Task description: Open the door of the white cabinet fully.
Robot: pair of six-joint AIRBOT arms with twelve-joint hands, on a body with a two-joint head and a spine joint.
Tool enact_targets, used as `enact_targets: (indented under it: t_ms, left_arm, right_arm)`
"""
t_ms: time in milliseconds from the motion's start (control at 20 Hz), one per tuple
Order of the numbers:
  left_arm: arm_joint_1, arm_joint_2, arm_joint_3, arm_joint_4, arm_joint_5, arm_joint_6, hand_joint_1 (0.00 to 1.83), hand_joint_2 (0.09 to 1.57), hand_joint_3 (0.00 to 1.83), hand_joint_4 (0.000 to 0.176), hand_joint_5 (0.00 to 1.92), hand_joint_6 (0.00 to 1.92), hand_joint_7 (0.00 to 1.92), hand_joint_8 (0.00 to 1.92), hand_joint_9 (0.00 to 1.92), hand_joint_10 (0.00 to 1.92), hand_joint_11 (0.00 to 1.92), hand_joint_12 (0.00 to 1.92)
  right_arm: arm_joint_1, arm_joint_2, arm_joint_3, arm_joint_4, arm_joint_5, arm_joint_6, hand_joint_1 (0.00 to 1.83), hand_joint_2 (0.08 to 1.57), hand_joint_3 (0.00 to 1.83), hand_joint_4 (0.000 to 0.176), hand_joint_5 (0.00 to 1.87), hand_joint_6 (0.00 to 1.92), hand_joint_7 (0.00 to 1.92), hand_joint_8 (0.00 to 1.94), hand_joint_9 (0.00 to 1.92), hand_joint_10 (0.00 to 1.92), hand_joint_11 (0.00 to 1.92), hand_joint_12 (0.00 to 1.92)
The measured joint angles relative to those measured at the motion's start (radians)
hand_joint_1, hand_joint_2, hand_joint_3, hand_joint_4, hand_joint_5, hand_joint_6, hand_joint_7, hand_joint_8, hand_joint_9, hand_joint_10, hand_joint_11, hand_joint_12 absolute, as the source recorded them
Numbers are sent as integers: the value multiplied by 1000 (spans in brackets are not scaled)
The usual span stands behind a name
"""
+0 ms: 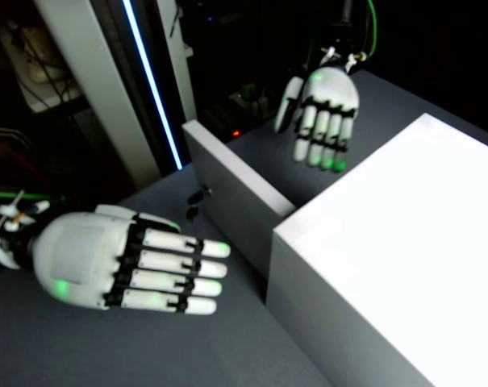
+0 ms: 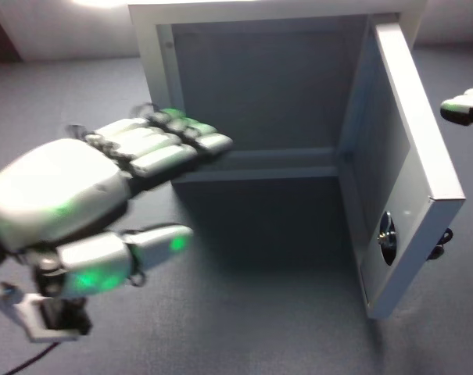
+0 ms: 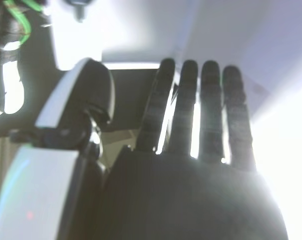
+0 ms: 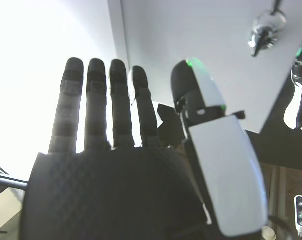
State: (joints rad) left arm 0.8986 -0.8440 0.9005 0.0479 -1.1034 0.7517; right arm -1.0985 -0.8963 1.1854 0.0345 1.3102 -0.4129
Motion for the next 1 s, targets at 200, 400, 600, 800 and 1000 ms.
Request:
enact_targets:
  t_ms: [200, 400, 600, 800, 1000]
  left_arm:
    - [108, 92, -39, -122, -111, 32, 75, 1487, 11, 0, 44, 0, 77, 1, 75, 0, 4, 359]
    - [190, 134, -66, -230, -241, 111, 366, 1453, 0, 0, 39, 13, 33, 9, 12, 10, 0, 21]
    - [246, 136, -63, -407, -418, 131, 365, 1461, 0, 0, 56, 2, 53, 2, 38, 2, 17, 18]
    - [265, 126, -51, -378, -479, 66, 272, 1390, 0, 0, 0, 0, 11, 3, 0, 0, 0, 0]
    - [243, 105, -27, -372, -495, 15, 200, 1365, 0, 0, 111, 10, 2, 0, 0, 0, 0, 0]
  right_arm:
    - [0, 7, -2, 8, 11, 1, 683, 1358, 3, 43, 307, 1, 249, 0, 237, 0, 263, 25]
    - [0, 7, -4, 10, 17, 1, 742, 1353, 0, 35, 320, 4, 256, 4, 223, 1, 233, 9]
    - [0, 11, -22, 23, 68, 0, 848, 1341, 0, 0, 339, 5, 307, 11, 281, 12, 303, 32]
    - [0, 31, -52, 41, 182, -36, 948, 1365, 4, 0, 320, 3, 302, 3, 293, 7, 341, 52]
    - [0, 44, -61, 87, 321, -52, 1110, 1364, 1, 0, 322, 0, 372, 3, 391, 7, 384, 111]
